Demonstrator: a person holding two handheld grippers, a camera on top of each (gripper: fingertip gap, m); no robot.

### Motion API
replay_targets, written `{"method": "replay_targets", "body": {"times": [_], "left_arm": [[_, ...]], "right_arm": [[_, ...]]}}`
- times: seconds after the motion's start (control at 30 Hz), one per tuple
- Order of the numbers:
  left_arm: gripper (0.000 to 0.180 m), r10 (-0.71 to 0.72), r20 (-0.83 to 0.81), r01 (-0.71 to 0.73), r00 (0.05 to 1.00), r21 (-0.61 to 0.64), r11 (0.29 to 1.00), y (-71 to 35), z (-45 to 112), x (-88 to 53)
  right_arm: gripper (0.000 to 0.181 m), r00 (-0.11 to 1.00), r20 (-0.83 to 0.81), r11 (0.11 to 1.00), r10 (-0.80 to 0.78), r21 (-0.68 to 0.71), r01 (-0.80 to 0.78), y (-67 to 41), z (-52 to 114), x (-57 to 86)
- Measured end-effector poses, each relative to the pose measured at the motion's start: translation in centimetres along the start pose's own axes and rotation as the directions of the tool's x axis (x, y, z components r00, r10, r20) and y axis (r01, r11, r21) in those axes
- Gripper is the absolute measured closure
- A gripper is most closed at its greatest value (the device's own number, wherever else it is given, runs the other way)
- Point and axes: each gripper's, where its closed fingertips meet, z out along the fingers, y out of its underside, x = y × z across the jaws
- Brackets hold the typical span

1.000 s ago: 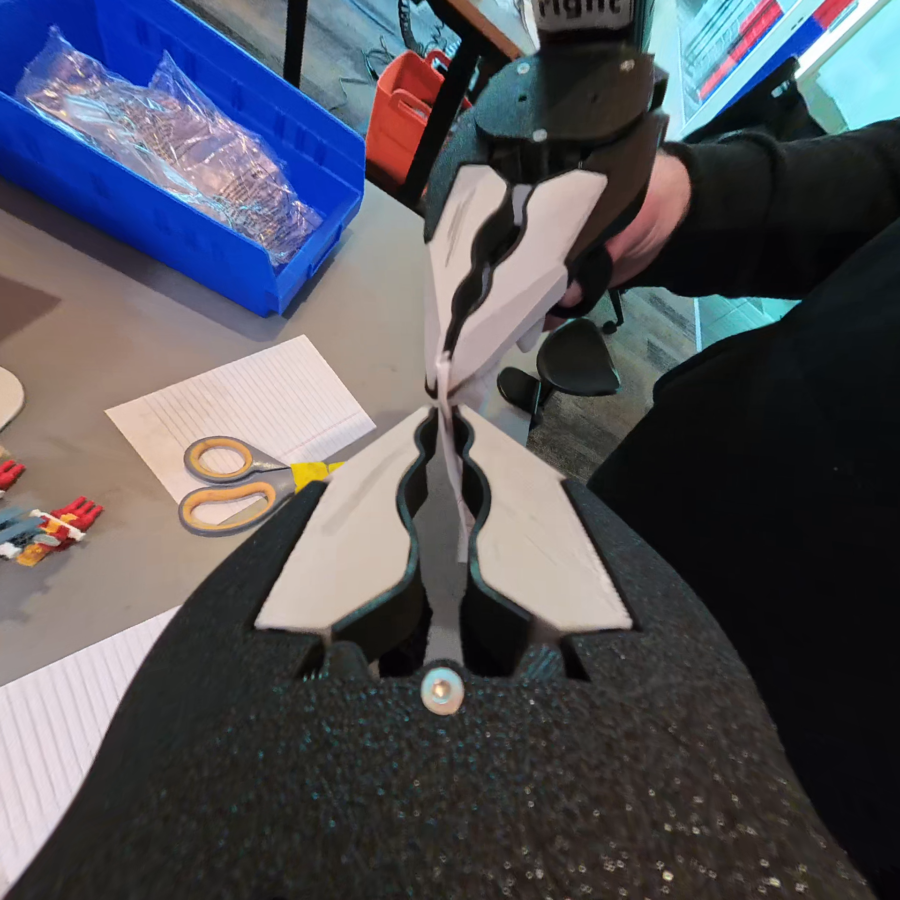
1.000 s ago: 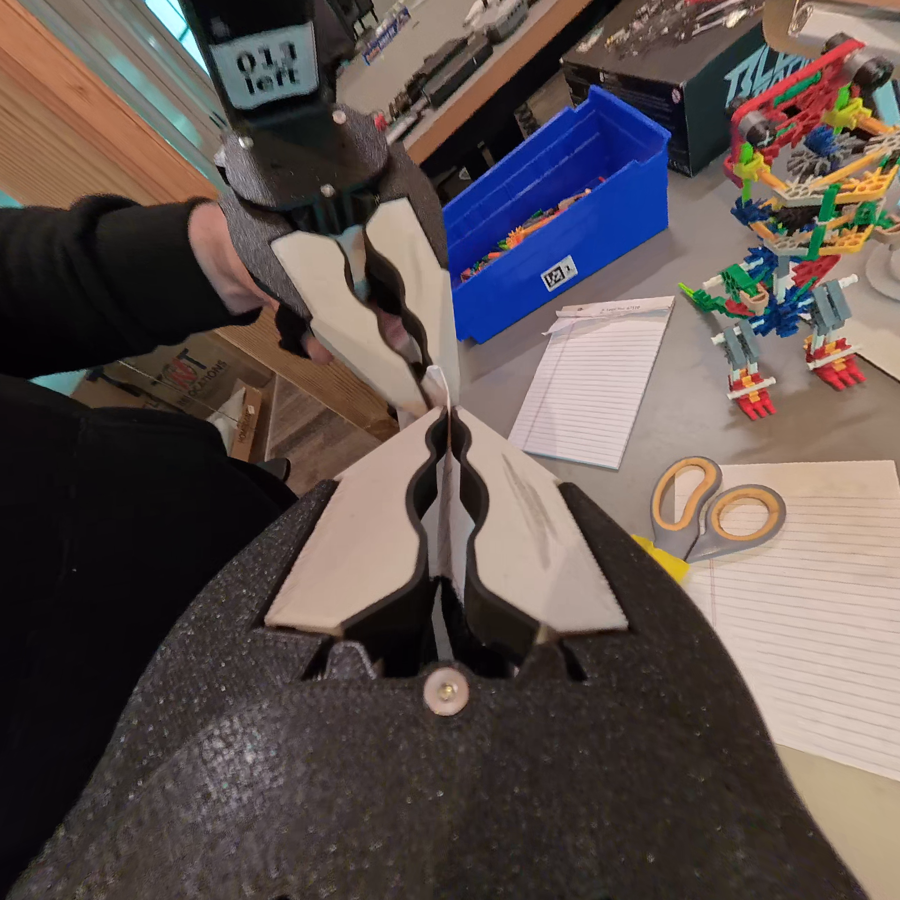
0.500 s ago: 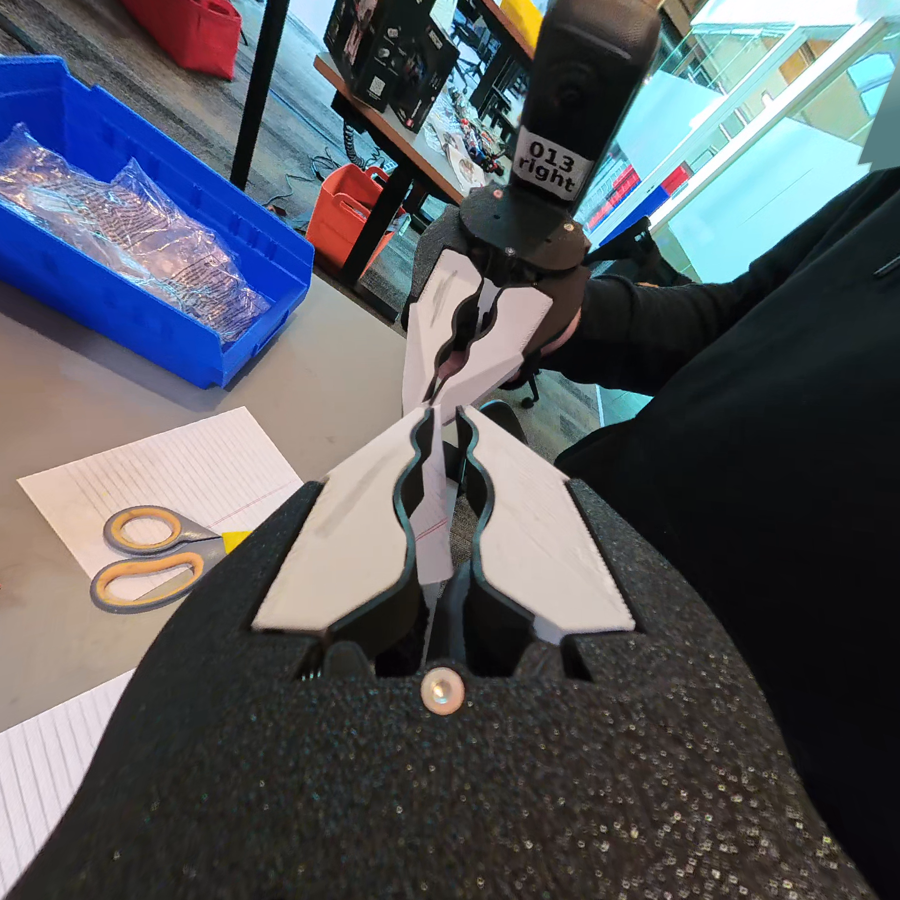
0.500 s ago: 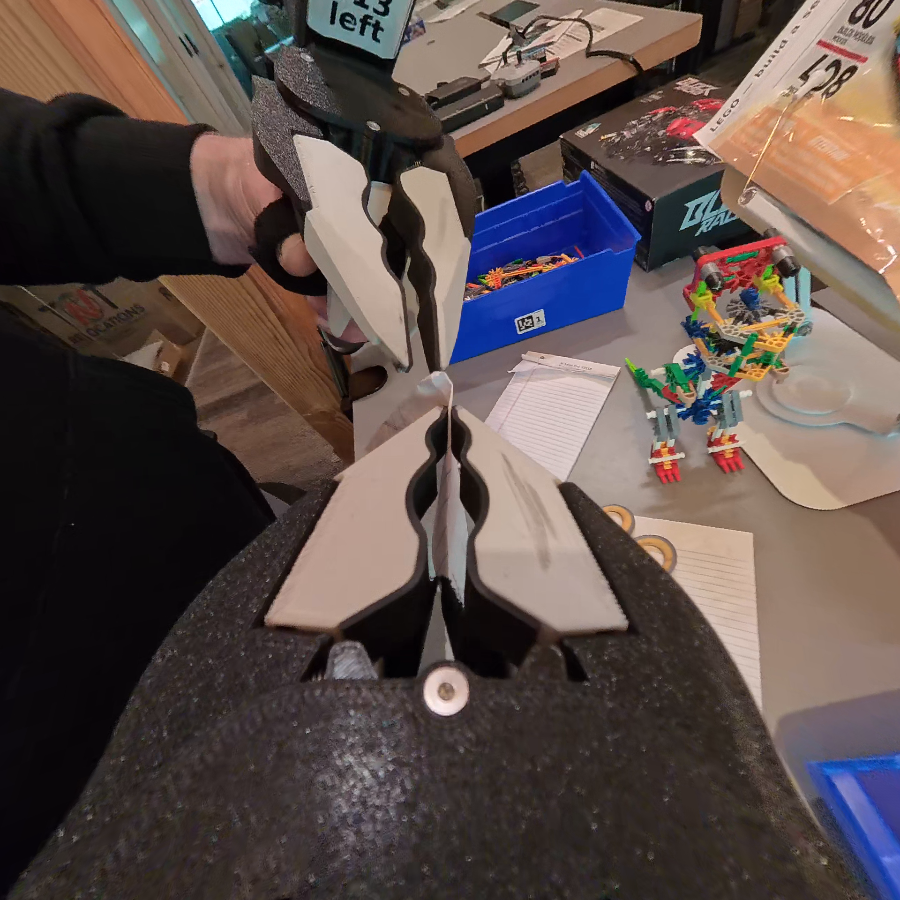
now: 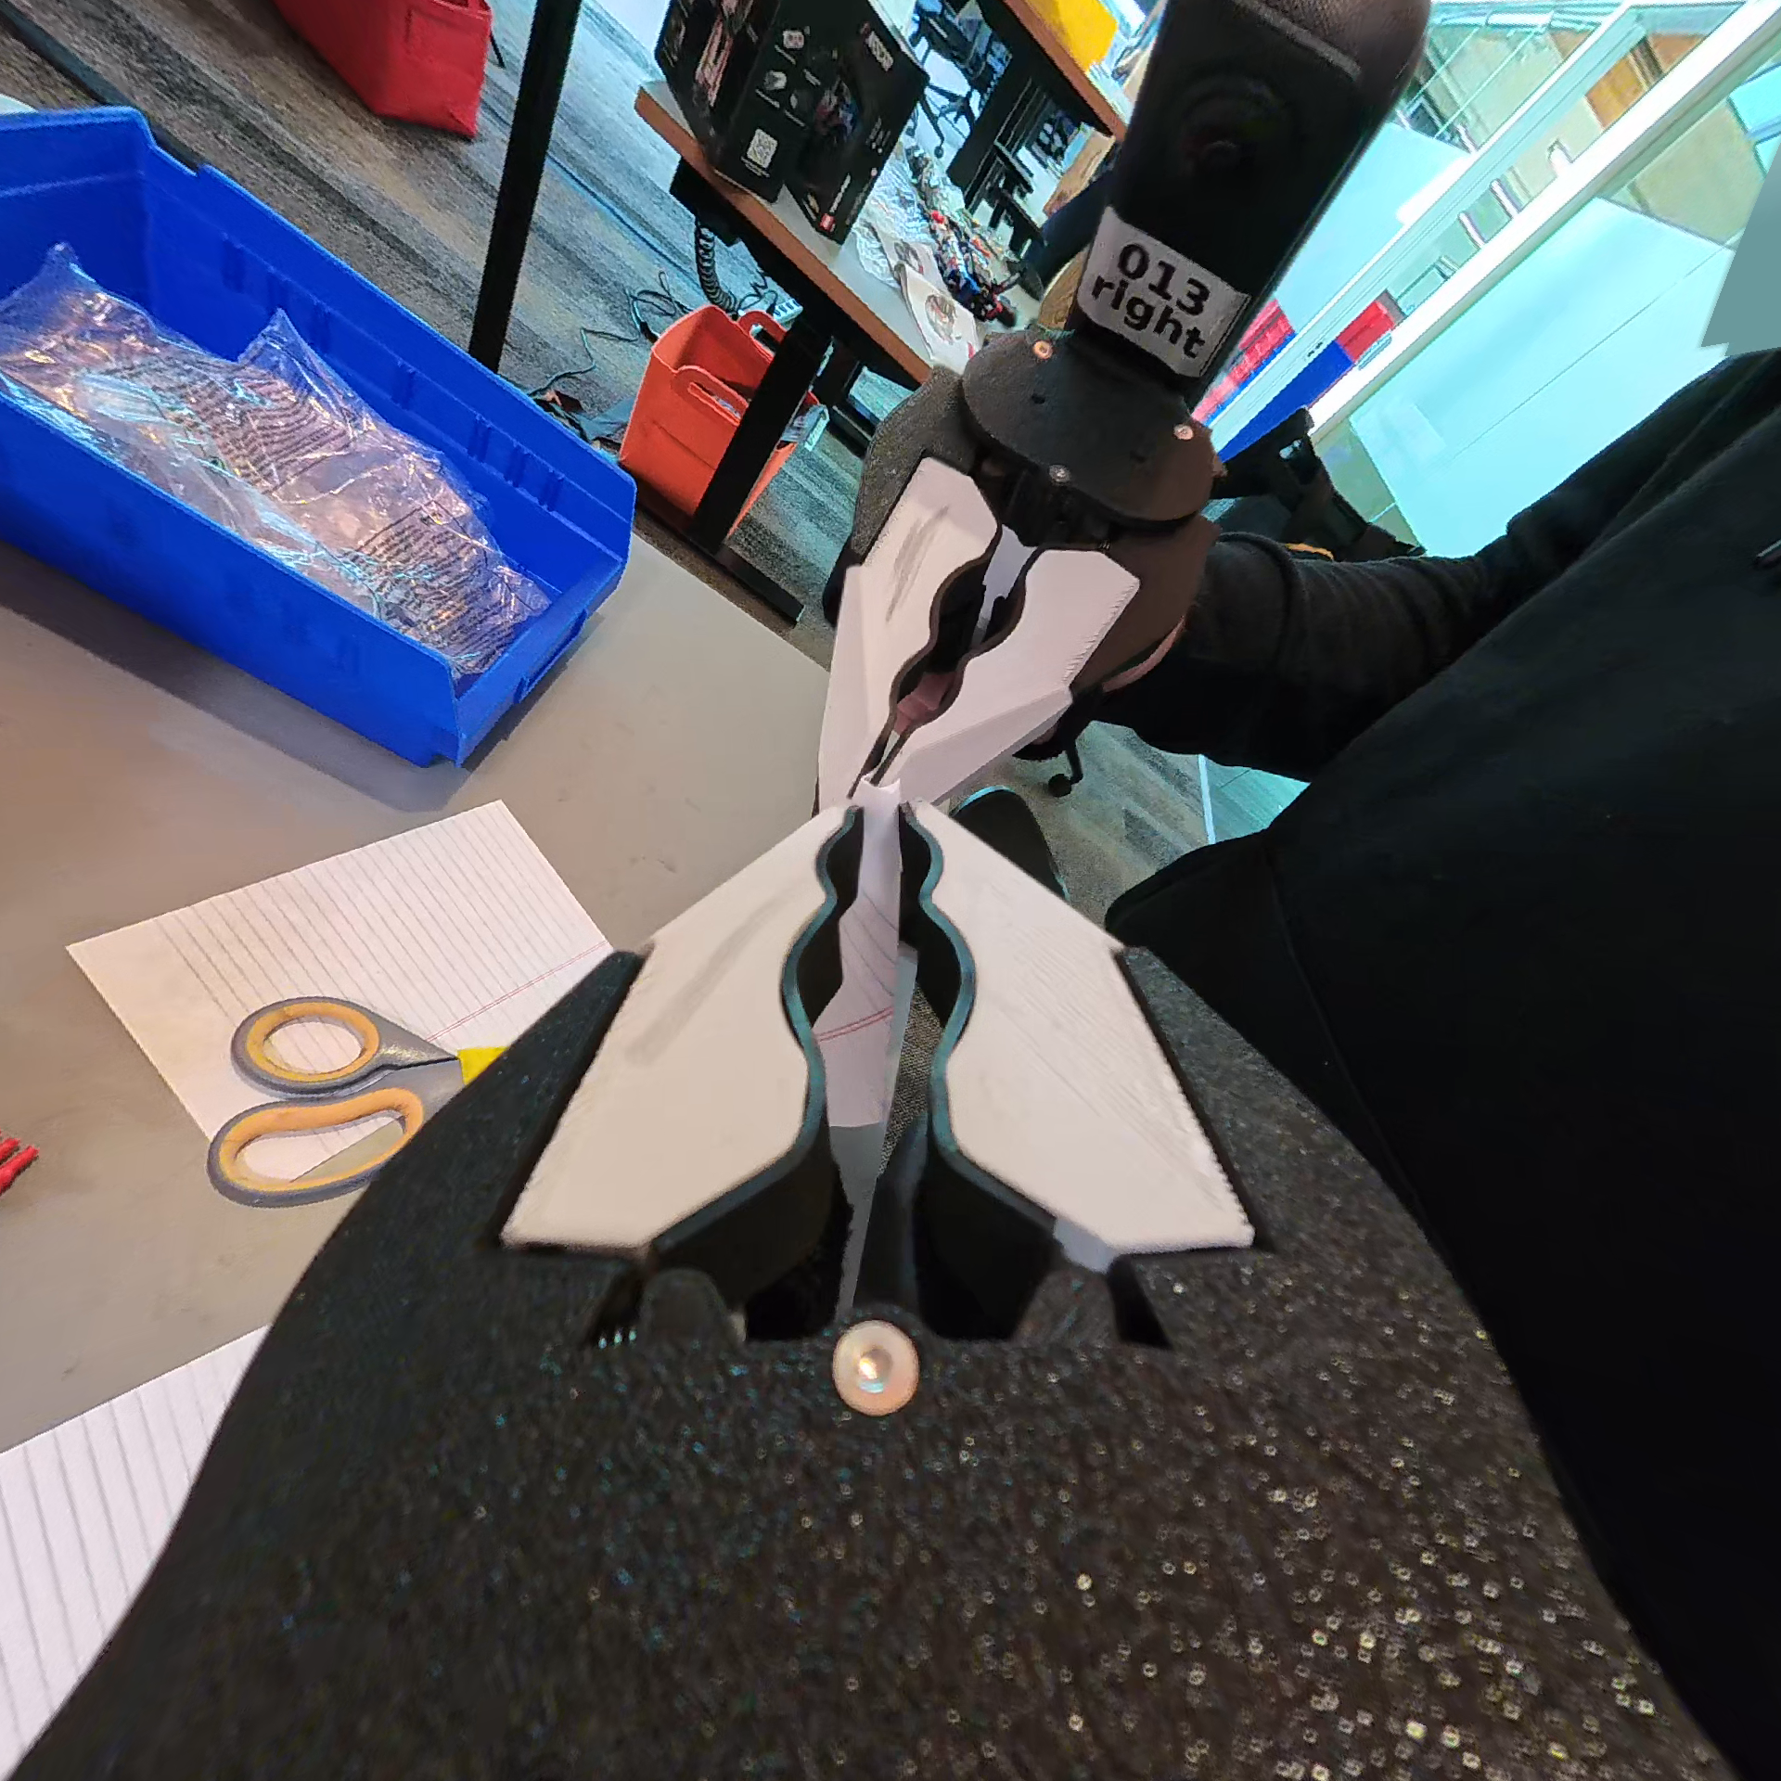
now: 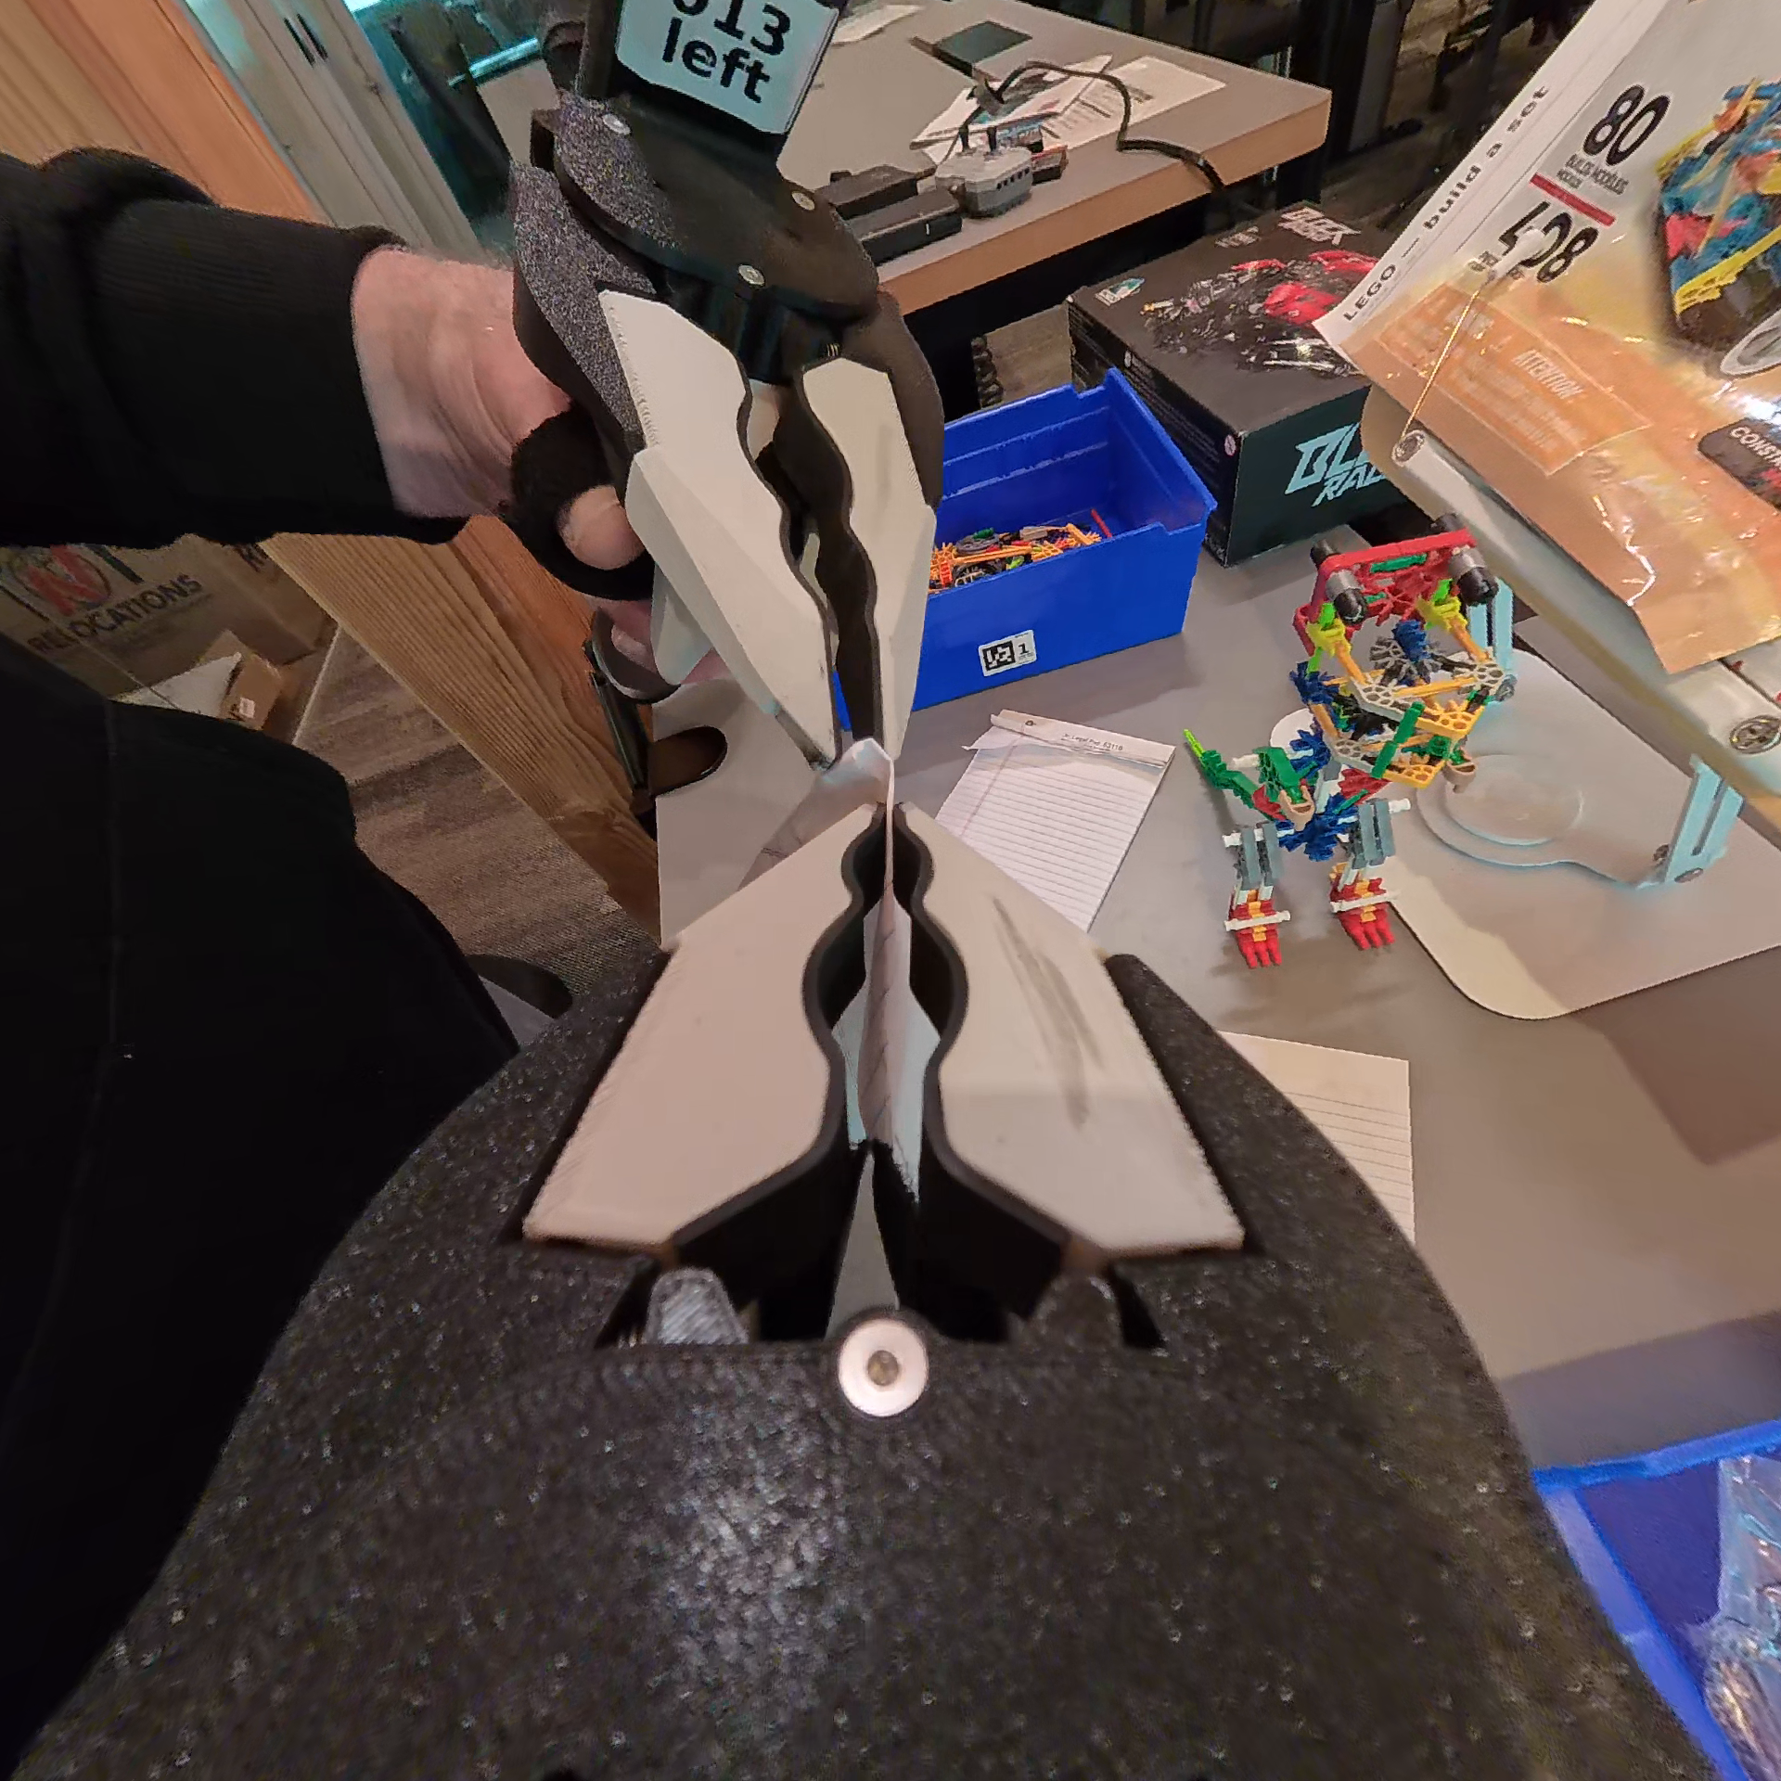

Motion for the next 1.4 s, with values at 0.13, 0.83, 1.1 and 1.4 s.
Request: {"method": "replay_targets", "body": {"times": [0.13, 0.83, 1.1, 1.4], "left_arm": [[0.175, 0.009, 0.002, -0.009, 1.0, -0.005, 1.0, 0.0, 0.1, 0.0], [0.176, -0.041, -0.056, 0.039, 0.998, -0.039, 0.998, -0.4, 0.7, 0.3], [0.17, -0.06, -0.051, 0.057, 0.997, -0.059, 0.997, -0.4, 1.1, 0.5], [0.179, -0.056, -0.037, 0.055, 0.998, -0.044, 0.998, -1.0, 1.3, 0.5]], "right_arm": [[0.181, 1.0, -0.003, 1.0, 0.002, -0.007, -0.002, 0.0, -0.2, 0.0], [0.181, 0.937, 0.157, 0.949, 0.312, -0.01, -0.315, 0.3, -1.4, -0.7], [0.181, 0.937, 0.124, 0.945, 0.327, -0.019, -0.327, 0.3, -1.6, -0.2], [0.181, 0.937, 0.118, 0.943, 0.329, 0.005, -0.332, -0.8, -2.3, -0.2]]}}
